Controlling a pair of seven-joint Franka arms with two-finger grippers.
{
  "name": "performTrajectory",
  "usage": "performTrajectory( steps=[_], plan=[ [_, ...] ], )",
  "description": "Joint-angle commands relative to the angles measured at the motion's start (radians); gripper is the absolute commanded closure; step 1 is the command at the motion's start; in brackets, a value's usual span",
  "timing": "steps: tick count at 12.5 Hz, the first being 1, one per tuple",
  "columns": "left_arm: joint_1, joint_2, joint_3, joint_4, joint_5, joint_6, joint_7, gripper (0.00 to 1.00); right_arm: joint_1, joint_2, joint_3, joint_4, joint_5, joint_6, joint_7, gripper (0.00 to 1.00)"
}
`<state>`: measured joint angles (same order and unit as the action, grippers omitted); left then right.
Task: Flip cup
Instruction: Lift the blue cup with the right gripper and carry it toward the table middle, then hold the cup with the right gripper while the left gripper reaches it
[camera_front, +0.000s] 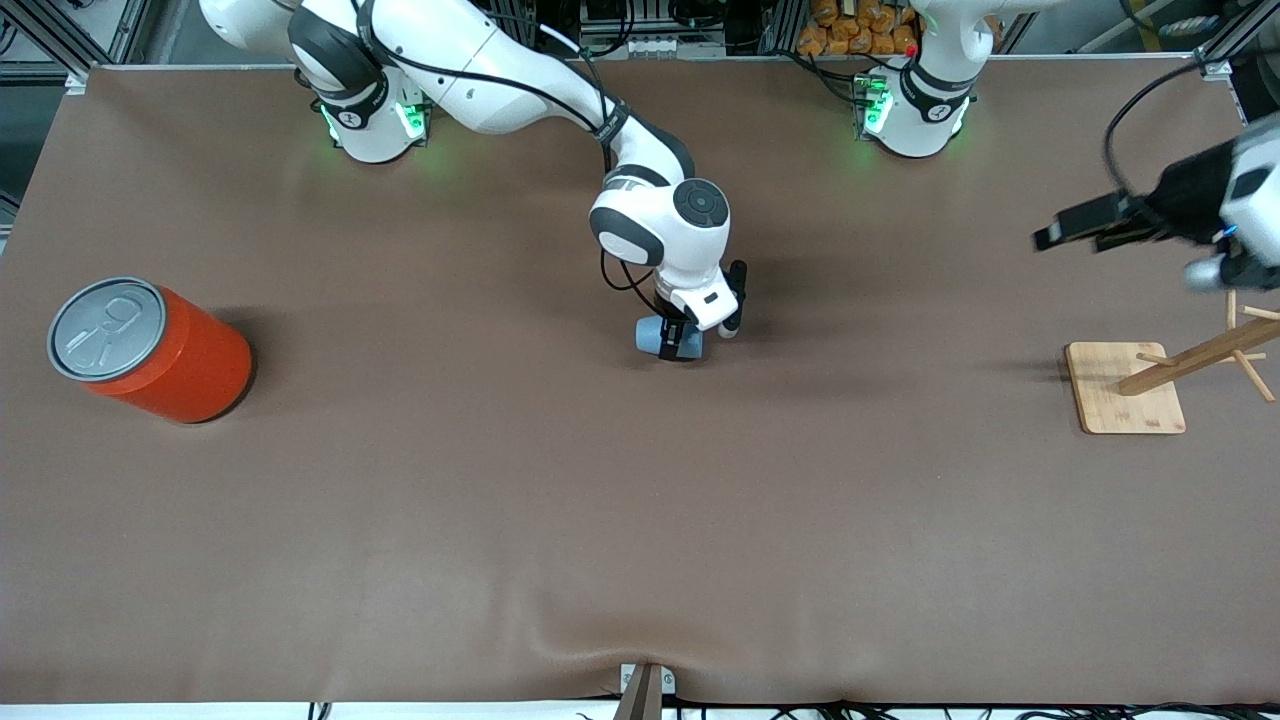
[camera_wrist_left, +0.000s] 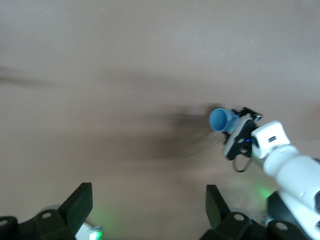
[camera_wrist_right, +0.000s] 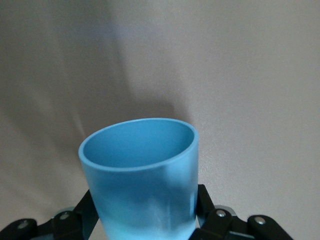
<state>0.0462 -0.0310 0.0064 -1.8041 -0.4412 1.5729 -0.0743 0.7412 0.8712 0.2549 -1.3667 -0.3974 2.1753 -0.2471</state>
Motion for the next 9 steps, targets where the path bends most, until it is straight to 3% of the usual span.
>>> performTrajectory(
  steps=[1,4,6,9],
  plan=[
    [0.001,0.008,-0.003,-0.147,-0.169,0.122,-0.001,0.0,0.003,0.022,0.001,0.035,-0.024,-0.002,0.023,0.0],
    [-0.003,0.127,-0.011,-0.165,-0.322,0.133,0.046,0.0,0.003,0.014,0.003,0.037,-0.018,-0.014,0.022,0.0],
    [-0.005,0.199,-0.011,-0.198,-0.506,0.134,0.12,0.0,-0.002,-0.007,0.007,0.037,-0.011,-0.02,0.022,0.0],
    [-0.019,0.314,-0.029,-0.205,-0.611,0.148,0.288,0.0,0.0,-0.04,0.052,0.035,-0.009,-0.126,0.023,0.0]
  ],
)
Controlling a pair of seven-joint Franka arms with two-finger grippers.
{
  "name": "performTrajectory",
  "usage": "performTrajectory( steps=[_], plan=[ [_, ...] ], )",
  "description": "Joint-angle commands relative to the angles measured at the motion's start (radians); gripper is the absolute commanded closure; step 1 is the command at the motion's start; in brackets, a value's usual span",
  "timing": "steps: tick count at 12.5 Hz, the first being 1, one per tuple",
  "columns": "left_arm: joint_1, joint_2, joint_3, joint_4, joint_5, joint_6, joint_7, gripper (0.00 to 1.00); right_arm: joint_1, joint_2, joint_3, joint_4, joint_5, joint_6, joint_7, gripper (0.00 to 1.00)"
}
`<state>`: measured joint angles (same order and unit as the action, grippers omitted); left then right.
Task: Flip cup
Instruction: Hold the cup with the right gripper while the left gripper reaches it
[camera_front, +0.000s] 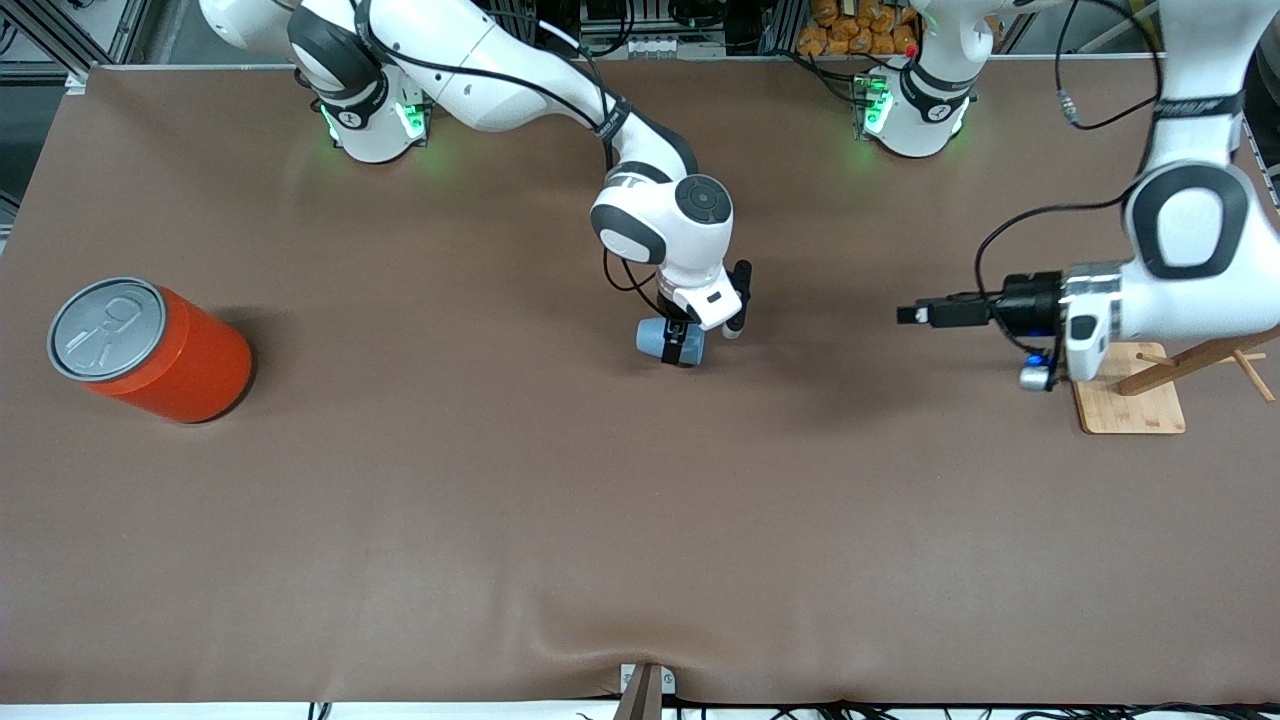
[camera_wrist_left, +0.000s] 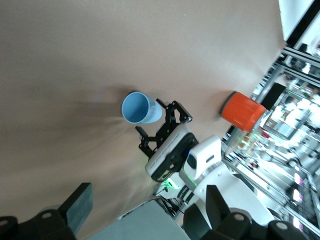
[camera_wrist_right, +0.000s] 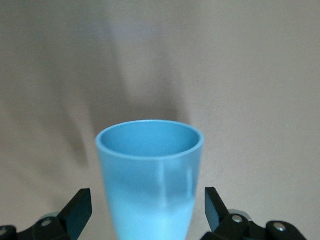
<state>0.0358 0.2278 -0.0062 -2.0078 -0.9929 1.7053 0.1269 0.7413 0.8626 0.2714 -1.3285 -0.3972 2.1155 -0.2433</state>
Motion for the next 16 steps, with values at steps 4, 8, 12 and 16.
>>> performTrajectory(
  steps=[4,8,12,16],
  plan=[
    [-0.016,0.166,-0.098,-0.049,-0.228,0.06,0.293,0.12,-0.026,-0.141,0.091,-0.005,0.003,-0.261,0.021,0.0],
    [-0.112,0.223,-0.12,-0.051,-0.3,0.149,0.329,0.16,-0.176,-0.304,0.092,0.002,0.141,-0.408,0.013,0.0],
    [-0.181,0.269,-0.12,-0.109,-0.383,0.203,0.454,0.17,-0.432,-0.407,0.092,0.057,0.21,-0.54,0.015,0.0],
    [-0.189,0.262,-0.141,-0.219,-0.446,0.204,0.568,0.18,-0.587,-0.479,0.025,0.106,0.216,-0.606,0.089,0.0]
  ],
)
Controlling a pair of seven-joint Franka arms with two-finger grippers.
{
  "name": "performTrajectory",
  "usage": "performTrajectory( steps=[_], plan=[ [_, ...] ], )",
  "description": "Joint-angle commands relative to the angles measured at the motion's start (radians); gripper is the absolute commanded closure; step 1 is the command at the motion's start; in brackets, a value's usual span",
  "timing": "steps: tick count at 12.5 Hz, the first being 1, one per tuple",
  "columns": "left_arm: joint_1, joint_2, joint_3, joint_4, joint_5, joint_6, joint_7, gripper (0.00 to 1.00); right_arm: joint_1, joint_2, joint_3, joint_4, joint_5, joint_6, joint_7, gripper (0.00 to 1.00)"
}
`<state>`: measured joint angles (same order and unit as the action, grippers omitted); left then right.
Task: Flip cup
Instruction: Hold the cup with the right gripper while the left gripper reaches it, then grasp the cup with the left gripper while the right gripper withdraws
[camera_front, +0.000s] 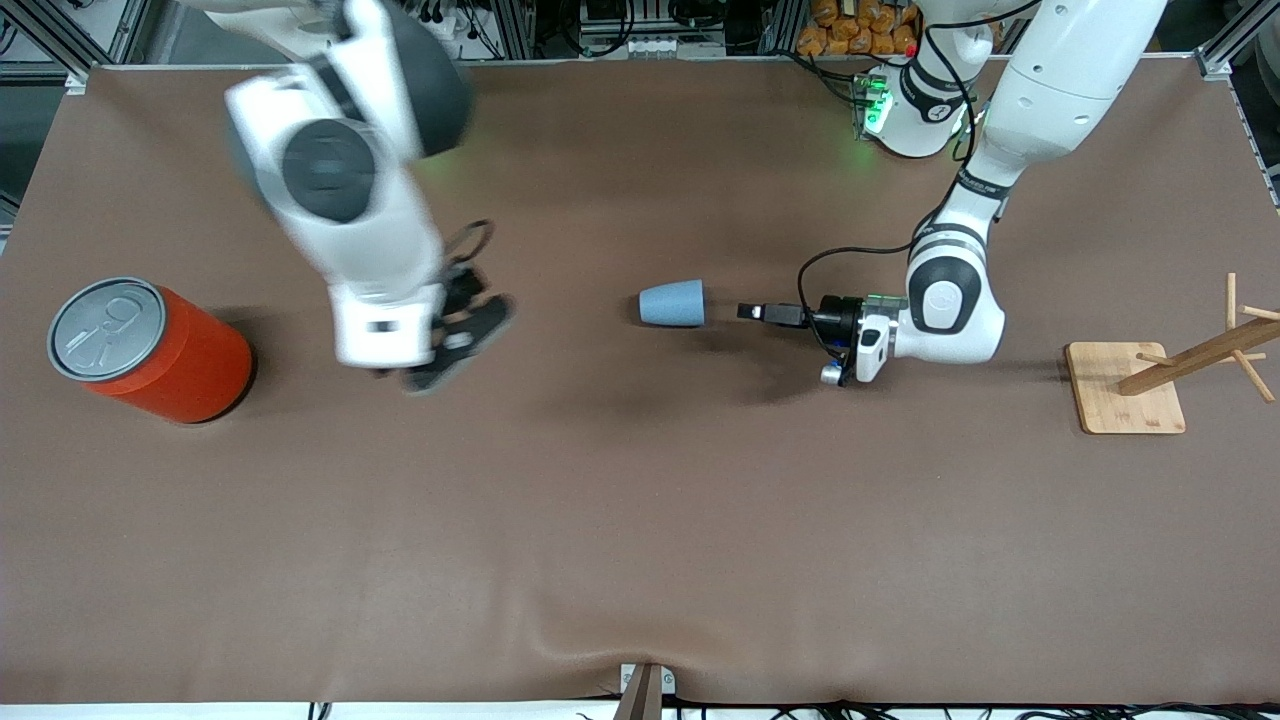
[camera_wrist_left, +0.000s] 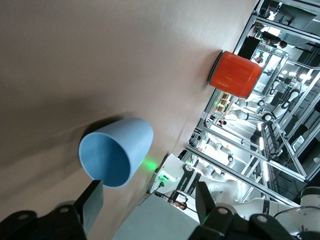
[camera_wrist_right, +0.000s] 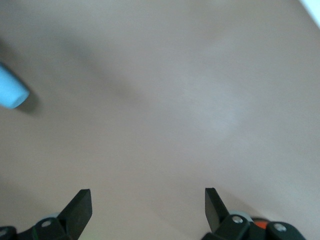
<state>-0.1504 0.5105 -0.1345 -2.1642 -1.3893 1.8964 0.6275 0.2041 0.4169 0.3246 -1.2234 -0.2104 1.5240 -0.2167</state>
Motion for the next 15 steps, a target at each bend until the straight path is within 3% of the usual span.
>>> performTrajectory(
  steps=[1,2,4,7,8,10,11,12,13,14,15],
  plan=[
    [-0.008,-0.018,-0.013,-0.089,-0.063,0.013,0.105,0.19,-0.099,-0.055,-0.033,0.001,0.064,-0.015,0.071,0.0],
    [-0.015,-0.018,-0.013,-0.107,-0.082,0.013,0.129,0.2,-0.135,-0.085,-0.051,-0.002,0.11,-0.01,0.072,0.0],
    [-0.032,-0.018,-0.013,-0.123,-0.1,0.032,0.136,0.22,-0.132,-0.134,-0.16,-0.011,0.147,0.002,0.173,0.0],
    [-0.125,-0.013,-0.033,-0.129,-0.233,0.122,0.139,0.22,-0.173,-0.17,-0.183,-0.036,0.183,-0.008,0.567,0.0],
    [-0.155,-0.013,-0.033,-0.129,-0.262,0.139,0.143,0.22,-0.173,-0.193,-0.187,-0.045,0.183,-0.015,0.629,0.0],
    [-0.195,-0.009,-0.033,-0.128,-0.296,0.161,0.155,0.24,-0.181,-0.315,-0.188,-0.178,0.183,0.028,0.637,0.0],
    [-0.195,-0.006,-0.033,-0.123,-0.304,0.161,0.155,0.35,-0.184,-0.385,-0.203,-0.267,0.184,0.083,0.637,0.0],
    [-0.198,-0.004,-0.033,-0.117,-0.309,0.162,0.155,0.54,-0.186,-0.427,-0.214,-0.324,0.19,0.115,0.637,0.0],
    [-0.199,0.016,-0.033,-0.1,-0.322,0.174,0.156,0.83,-0.19,-0.425,-0.238,-0.326,0.193,0.116,0.617,0.0],
    [-0.207,0.028,-0.033,-0.088,-0.33,0.191,0.155,1.0,-0.196,-0.415,-0.278,-0.302,0.222,0.114,0.553,0.0],
    [-0.212,0.029,-0.031,-0.076,-0.329,0.2,0.152,1.0,-0.195,-0.391,-0.303,-0.265,0.223,0.113,0.449,0.0]
  ],
)
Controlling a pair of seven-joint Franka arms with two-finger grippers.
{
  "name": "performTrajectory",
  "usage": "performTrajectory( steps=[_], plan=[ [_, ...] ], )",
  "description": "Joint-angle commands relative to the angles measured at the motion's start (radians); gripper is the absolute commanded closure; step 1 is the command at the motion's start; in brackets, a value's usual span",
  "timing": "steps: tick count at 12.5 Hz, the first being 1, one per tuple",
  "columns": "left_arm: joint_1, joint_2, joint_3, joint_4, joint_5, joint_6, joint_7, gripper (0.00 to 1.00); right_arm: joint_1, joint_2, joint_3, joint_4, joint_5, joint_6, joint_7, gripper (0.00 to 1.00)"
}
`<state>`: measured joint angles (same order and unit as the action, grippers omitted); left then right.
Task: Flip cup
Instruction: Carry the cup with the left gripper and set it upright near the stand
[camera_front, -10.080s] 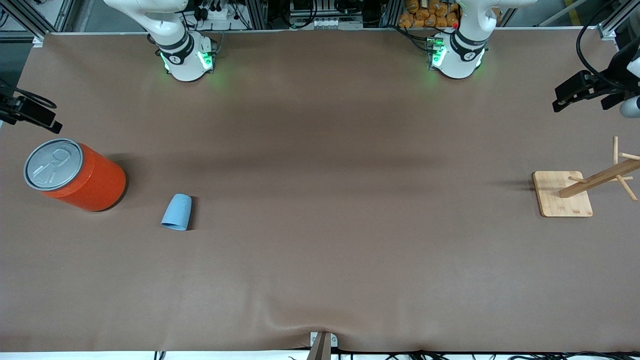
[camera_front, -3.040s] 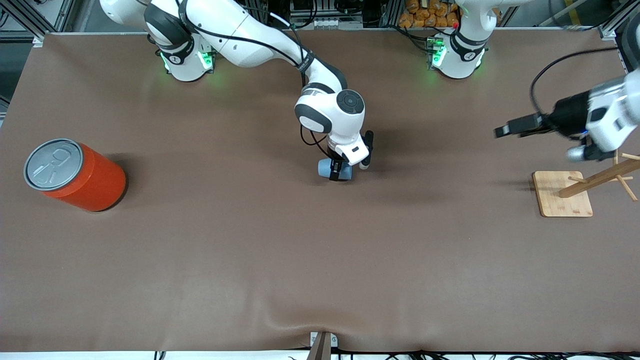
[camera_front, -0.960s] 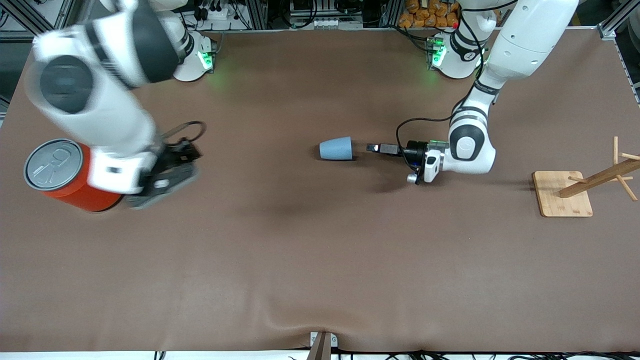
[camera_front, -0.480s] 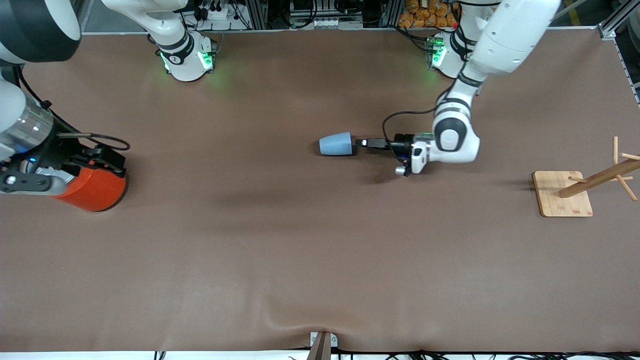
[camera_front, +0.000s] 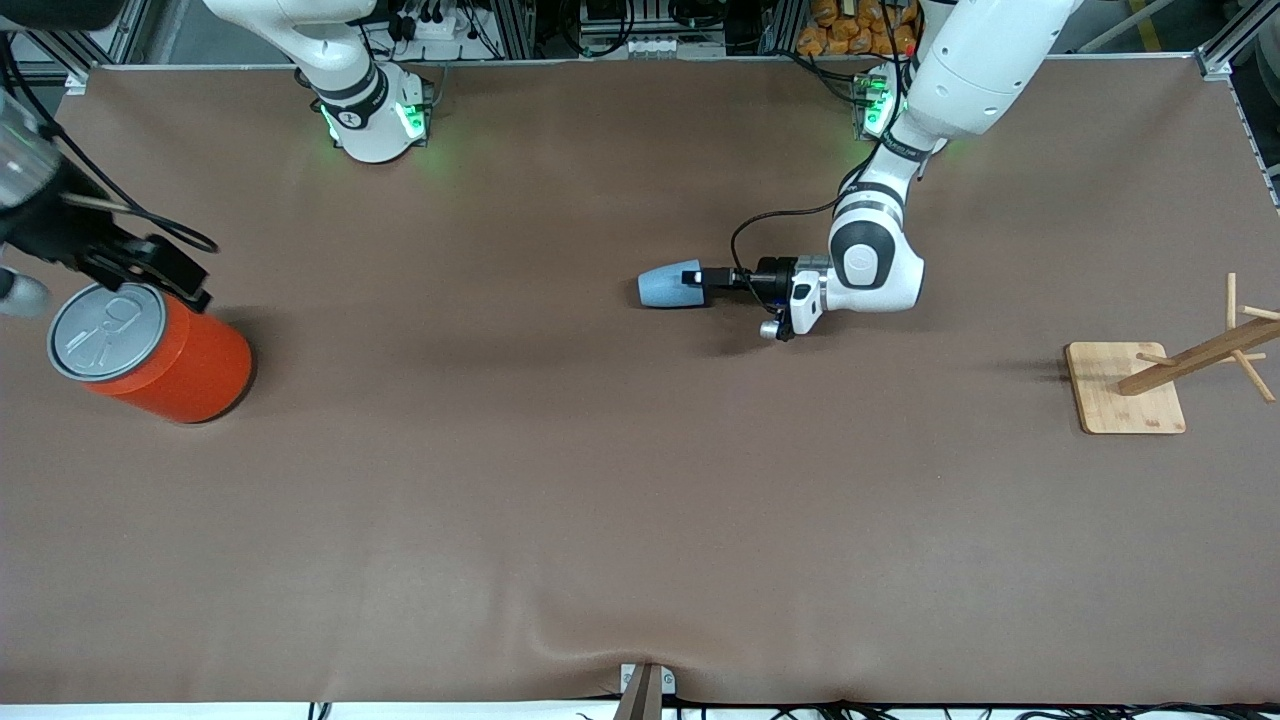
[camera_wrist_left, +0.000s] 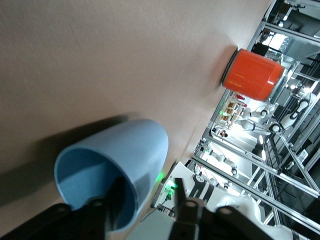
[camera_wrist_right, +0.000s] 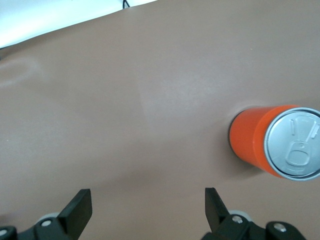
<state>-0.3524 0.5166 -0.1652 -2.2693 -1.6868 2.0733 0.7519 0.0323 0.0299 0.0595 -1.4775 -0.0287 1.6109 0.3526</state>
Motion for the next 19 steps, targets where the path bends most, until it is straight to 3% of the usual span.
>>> performTrajectory(
  steps=[1,4,6,9,11,14,16,19],
  plan=[
    [-0.007,0.02,0.0,0.04,-0.031,0.03,0.018,1.0,-0.023,0.019,-0.041,0.018,0.024,0.021,-0.156,0.0],
    [0.016,-0.062,0.032,0.07,0.031,0.036,-0.131,1.0,-0.031,0.039,-0.067,0.019,0.056,-0.012,-0.155,0.0],
    [0.076,-0.131,0.065,0.144,0.274,0.034,-0.352,1.0,-0.031,0.051,-0.095,0.022,0.099,0.006,-0.165,0.0],
    [0.214,-0.217,0.065,0.233,0.601,0.028,-0.561,1.0,-0.034,0.051,-0.099,0.08,0.064,-0.009,-0.159,0.0],
    [0.268,-0.219,0.065,0.283,0.801,0.024,-0.627,1.0,-0.032,0.039,-0.138,0.092,0.075,-0.101,-0.164,0.0],
    [0.366,-0.228,0.075,0.301,1.069,0.037,-0.643,1.0,-0.035,0.041,-0.138,0.131,0.07,-0.111,-0.165,0.0],
    [0.403,-0.216,0.076,0.332,1.295,0.057,-0.664,1.0,-0.032,-0.01,-0.136,0.097,0.082,-0.143,-0.15,0.0],
    [0.424,-0.202,0.082,0.324,1.45,0.163,-0.73,1.0,-0.034,-0.057,-0.136,0.02,0.082,-0.138,-0.15,0.0]
  ],
)
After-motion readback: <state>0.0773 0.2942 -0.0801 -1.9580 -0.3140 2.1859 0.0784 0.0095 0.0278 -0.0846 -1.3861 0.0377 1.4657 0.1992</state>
